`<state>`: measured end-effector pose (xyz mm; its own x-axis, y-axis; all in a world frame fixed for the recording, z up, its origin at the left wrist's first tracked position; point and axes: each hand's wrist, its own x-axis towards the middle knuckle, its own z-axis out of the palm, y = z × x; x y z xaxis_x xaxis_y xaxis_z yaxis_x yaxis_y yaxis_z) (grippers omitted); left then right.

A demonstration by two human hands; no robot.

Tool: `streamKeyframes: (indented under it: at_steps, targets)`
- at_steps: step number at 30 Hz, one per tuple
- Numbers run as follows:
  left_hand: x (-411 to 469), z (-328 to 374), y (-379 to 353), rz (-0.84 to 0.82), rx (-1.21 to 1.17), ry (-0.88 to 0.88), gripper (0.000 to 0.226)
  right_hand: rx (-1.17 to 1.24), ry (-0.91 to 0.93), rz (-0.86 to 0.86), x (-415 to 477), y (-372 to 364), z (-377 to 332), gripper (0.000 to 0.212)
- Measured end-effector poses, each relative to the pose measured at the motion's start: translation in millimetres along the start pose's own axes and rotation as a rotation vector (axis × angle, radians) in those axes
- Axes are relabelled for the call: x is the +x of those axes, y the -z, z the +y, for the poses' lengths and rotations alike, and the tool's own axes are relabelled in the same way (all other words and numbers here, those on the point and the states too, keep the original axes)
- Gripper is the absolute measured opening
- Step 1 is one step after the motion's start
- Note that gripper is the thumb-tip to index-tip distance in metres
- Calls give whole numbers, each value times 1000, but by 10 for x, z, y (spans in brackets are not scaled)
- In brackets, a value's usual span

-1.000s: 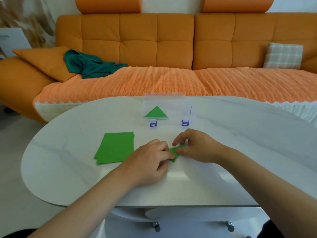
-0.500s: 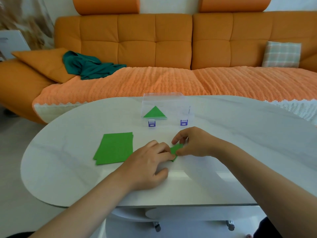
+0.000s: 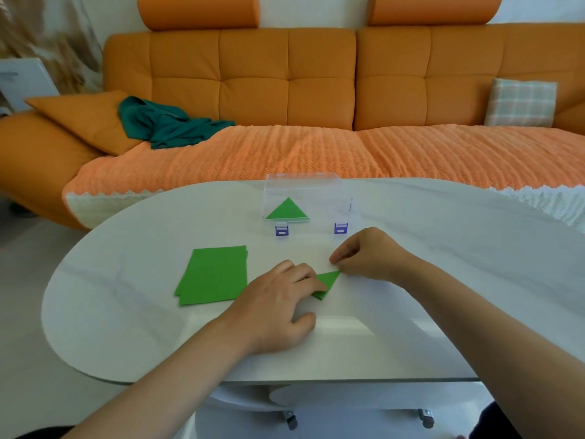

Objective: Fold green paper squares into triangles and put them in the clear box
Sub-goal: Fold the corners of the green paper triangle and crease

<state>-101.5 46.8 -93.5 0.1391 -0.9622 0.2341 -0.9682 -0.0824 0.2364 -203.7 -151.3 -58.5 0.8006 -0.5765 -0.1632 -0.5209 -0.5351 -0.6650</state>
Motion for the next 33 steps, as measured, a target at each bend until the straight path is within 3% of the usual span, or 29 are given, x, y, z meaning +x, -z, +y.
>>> streamKeyframes:
  at_steps: [7,21,28,33]
  targets:
    - [75,98,-59,-22,-11,68,45,-94,96,-73,-74,-121,-5,15]
    - [-132,2,0,-44,-131,38,37,-68,79,-85,-60,-98,-43,14]
    - [-190,-3,14,-65,-133,45,45,-62,74,-94,-47,-91,-42,14]
    - [-158,15,35,-65,-110,43,45,-65,40,28,-13,-63,-3,26]
